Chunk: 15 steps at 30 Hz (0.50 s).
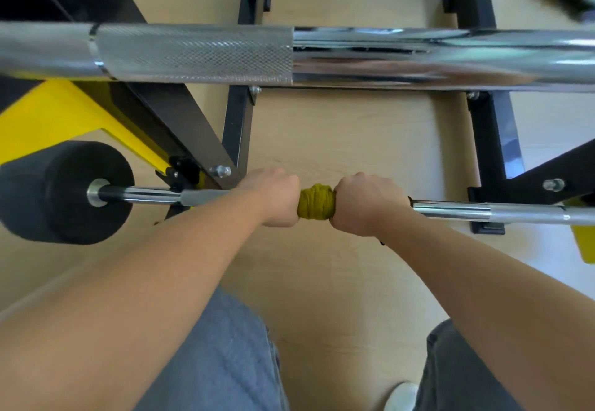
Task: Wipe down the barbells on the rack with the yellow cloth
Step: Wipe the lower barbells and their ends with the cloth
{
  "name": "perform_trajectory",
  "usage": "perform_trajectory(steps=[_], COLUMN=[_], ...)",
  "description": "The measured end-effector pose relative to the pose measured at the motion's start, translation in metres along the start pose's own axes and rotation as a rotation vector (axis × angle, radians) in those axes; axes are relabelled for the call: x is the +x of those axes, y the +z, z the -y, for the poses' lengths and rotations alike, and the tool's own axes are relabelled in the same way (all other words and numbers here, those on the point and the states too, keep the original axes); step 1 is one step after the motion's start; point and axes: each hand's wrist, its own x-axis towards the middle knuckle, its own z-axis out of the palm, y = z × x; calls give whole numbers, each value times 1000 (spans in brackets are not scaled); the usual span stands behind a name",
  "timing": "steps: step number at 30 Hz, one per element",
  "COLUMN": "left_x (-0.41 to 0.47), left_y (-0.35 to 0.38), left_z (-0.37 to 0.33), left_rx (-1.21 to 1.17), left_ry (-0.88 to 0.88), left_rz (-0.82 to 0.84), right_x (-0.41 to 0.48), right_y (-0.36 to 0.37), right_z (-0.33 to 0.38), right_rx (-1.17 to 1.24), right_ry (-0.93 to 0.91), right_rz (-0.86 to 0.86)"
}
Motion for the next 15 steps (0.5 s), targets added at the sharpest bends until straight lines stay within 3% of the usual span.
perform_trajectory(steps=[4,6,8,11,12,15], left_x=[23,24,12,-13,-18,-20], left_y=[-24,-25,-12,17,25,33], left_z=[6,8,8,3,1,9], left_rx=[-78,-106,-137,113,159,114], left_ry=[24,16,51,46,49,93], left_rz=[504,567,350,-281,-391,-425], right_x=[-3,-2,-2,-2,-3,-9], right_y=[4,5,2,-3,-4,-3], right_z=[-1,1,2,4,5,9], right_rx=[-16,-19,-11,7,3,-37], right_ry=[3,-12,-11,32,48,82], right_rz=[-48,-48,-20,13,7,-26])
